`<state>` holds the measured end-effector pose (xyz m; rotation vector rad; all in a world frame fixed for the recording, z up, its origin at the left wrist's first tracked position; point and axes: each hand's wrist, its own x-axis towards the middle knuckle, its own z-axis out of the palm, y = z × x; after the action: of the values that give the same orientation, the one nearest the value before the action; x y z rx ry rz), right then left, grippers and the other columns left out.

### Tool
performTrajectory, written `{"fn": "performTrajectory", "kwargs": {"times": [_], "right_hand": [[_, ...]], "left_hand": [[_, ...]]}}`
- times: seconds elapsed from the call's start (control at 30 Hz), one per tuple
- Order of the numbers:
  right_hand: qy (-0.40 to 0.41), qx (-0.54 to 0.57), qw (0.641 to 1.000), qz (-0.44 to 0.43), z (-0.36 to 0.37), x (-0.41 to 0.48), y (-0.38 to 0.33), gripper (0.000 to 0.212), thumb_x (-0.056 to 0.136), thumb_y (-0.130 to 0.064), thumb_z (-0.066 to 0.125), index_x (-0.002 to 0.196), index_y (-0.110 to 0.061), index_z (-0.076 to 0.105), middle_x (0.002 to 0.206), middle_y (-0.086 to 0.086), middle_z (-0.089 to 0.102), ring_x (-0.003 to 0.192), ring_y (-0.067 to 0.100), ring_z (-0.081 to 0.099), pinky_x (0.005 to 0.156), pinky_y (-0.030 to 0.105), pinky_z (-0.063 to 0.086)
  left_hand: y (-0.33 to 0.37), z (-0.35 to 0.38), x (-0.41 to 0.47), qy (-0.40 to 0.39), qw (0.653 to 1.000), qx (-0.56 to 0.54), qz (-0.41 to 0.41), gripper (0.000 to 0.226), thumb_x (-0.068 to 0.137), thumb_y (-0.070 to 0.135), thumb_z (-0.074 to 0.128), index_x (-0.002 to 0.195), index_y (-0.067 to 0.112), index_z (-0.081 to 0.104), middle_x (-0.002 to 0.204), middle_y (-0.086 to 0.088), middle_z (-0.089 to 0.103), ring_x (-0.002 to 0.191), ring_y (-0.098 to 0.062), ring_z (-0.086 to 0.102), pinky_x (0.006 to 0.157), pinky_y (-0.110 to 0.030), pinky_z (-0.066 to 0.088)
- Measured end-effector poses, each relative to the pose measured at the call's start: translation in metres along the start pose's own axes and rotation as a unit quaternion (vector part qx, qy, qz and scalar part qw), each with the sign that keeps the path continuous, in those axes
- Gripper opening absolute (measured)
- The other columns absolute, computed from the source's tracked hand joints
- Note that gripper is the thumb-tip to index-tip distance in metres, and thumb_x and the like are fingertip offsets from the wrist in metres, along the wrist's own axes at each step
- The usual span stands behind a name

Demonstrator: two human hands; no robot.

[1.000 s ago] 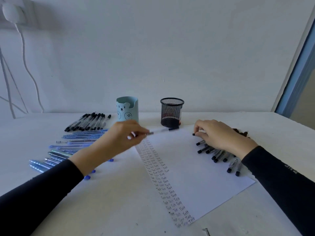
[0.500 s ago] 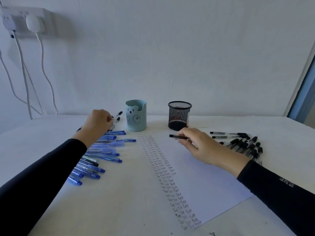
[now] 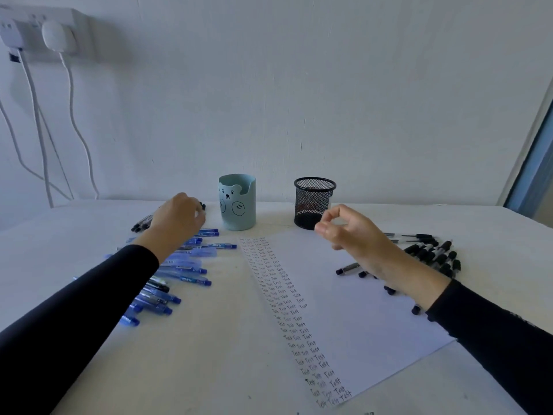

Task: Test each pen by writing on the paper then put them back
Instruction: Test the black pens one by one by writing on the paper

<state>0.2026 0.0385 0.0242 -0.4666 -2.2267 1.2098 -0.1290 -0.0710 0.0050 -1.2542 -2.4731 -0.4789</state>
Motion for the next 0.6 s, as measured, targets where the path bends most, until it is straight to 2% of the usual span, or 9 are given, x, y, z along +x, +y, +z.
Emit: {"fn": "performTrajectory", "kwargs": {"times": [0.07, 0.1, 0.17, 0.2, 0.27, 0.37, 0.4, 0.5, 0.6], "right_hand": [[-0.048, 0.093, 0.995, 0.009, -0.001, 0.000, -0.001, 0.073, 0.060, -0.068, 0.077, 0.115, -0.024, 0.056, 0.061, -0.012, 0.045, 0.059, 0.012, 0.032, 0.059, 0.020, 0.029], [-0.067, 0.150, 0.986, 0.011, 0.000, 0.000, 0.000, 0.069, 0.068, -0.061, 0.077, 0.122, -0.024, 0.056, 0.060, -0.010, 0.044, 0.059, 0.012, 0.034, 0.061, 0.021, 0.031], [-0.067, 0.212, 0.975, 0.028, 0.004, -0.002, -0.002, 0.048, 0.087, -0.046, 0.062, 0.127, -0.020, 0.058, 0.058, -0.002, 0.043, 0.056, 0.013, 0.039, 0.062, 0.024, 0.035], [-0.065, 0.227, 0.971, 0.047, 0.007, -0.004, -0.004, 0.043, 0.093, -0.043, 0.052, 0.127, -0.017, 0.059, 0.061, 0.001, 0.050, 0.058, 0.015, 0.047, 0.063, 0.025, 0.042], [-0.096, 0.250, 0.959, 0.089, 0.012, -0.008, -0.006, 0.050, 0.100, -0.047, 0.034, 0.127, -0.013, 0.059, 0.072, 0.011, 0.064, 0.067, 0.023, 0.061, 0.067, 0.031, 0.053], [-0.115, 0.168, 0.971, 0.125, 0.018, -0.014, -0.004, 0.055, 0.103, -0.049, 0.022, 0.124, -0.016, 0.061, 0.061, 0.015, 0.061, 0.056, 0.025, 0.057, 0.055, 0.032, 0.048], [-0.114, 0.157, 0.973, 0.126, 0.020, -0.016, -0.003, 0.048, 0.105, -0.042, 0.025, 0.125, -0.016, 0.060, 0.063, 0.015, 0.063, 0.058, 0.025, 0.058, 0.055, 0.031, 0.048], [-0.141, 0.163, 0.968, 0.127, 0.024, -0.020, 0.001, 0.032, 0.103, -0.013, 0.037, 0.126, -0.012, 0.059, 0.087, 0.016, 0.074, 0.078, 0.024, 0.068, 0.068, 0.030, 0.054], [-0.138, 0.089, 0.981, 0.105, 0.027, -0.022, 0.002, 0.016, 0.097, -0.015, 0.056, 0.095, -0.011, 0.071, 0.080, 0.004, 0.073, 0.069, 0.011, 0.061, 0.061, 0.018, 0.047]], "left_hand": [[0.009, -0.004, -0.012, -0.021, 0.997, -0.056, 0.054, 0.028, 0.095, 0.036, 0.056, 0.106, 0.014, 0.067, 0.096, 0.001, 0.053, 0.082, -0.015, 0.054, 0.075, -0.029, 0.044], [0.015, -0.006, -0.020, -0.041, 0.992, -0.084, 0.083, 0.033, 0.093, 0.043, 0.057, 0.111, 0.017, 0.066, 0.099, 0.004, 0.053, 0.085, -0.012, 0.054, 0.078, -0.028, 0.044], [0.028, -0.010, -0.040, -0.100, 0.978, -0.128, 0.129, 0.052, 0.084, 0.063, 0.054, 0.120, 0.026, 0.062, 0.112, 0.009, 0.054, 0.099, -0.009, 0.054, 0.091, -0.029, 0.045], [0.033, -0.012, -0.049, -0.135, 0.970, -0.137, 0.147, 0.065, 0.078, 0.075, 0.048, 0.125, 0.031, 0.058, 0.121, 0.011, 0.053, 0.109, -0.008, 0.052, 0.098, -0.031, 0.042], [0.041, -0.015, -0.066, -0.192, 0.956, -0.143, 0.172, 0.084, 0.068, 0.090, 0.036, 0.135, 0.040, 0.048, 0.140, 0.015, 0.046, 0.125, -0.007, 0.045, 0.109, -0.035, 0.036], [0.048, -0.017, -0.081, -0.240, 0.949, -0.104, 0.178, 0.093, 0.063, 0.095, 0.030, 0.144, 0.049, 0.032, 0.155, 0.020, 0.026, 0.141, -0.009, 0.029, 0.119, -0.040, 0.020], [0.050, -0.017, -0.083, -0.251, 0.948, -0.079, 0.178, 0.095, 0.063, 0.096, 0.029, 0.145, 0.050, 0.028, 0.156, 0.021, 0.022, 0.144, -0.010, 0.023, 0.120, -0.040, 0.015], [0.051, -0.014, -0.084, -0.264, 0.947, -0.055, 0.172, 0.101, 0.057, 0.100, 0.023, 0.145, 0.052, 0.026, 0.157, 0.021, 0.020, 0.147, -0.011, 0.016, 0.121, -0.040, 0.008], [0.050, -0.013, -0.083, -0.267, 0.947, -0.058, 0.169, 0.101, 0.055, 0.101, 0.022, 0.144, 0.053, 0.026, 0.157, 0.023, 0.020, 0.147, -0.011, 0.015, 0.121, -0.040, 0.007]]}}
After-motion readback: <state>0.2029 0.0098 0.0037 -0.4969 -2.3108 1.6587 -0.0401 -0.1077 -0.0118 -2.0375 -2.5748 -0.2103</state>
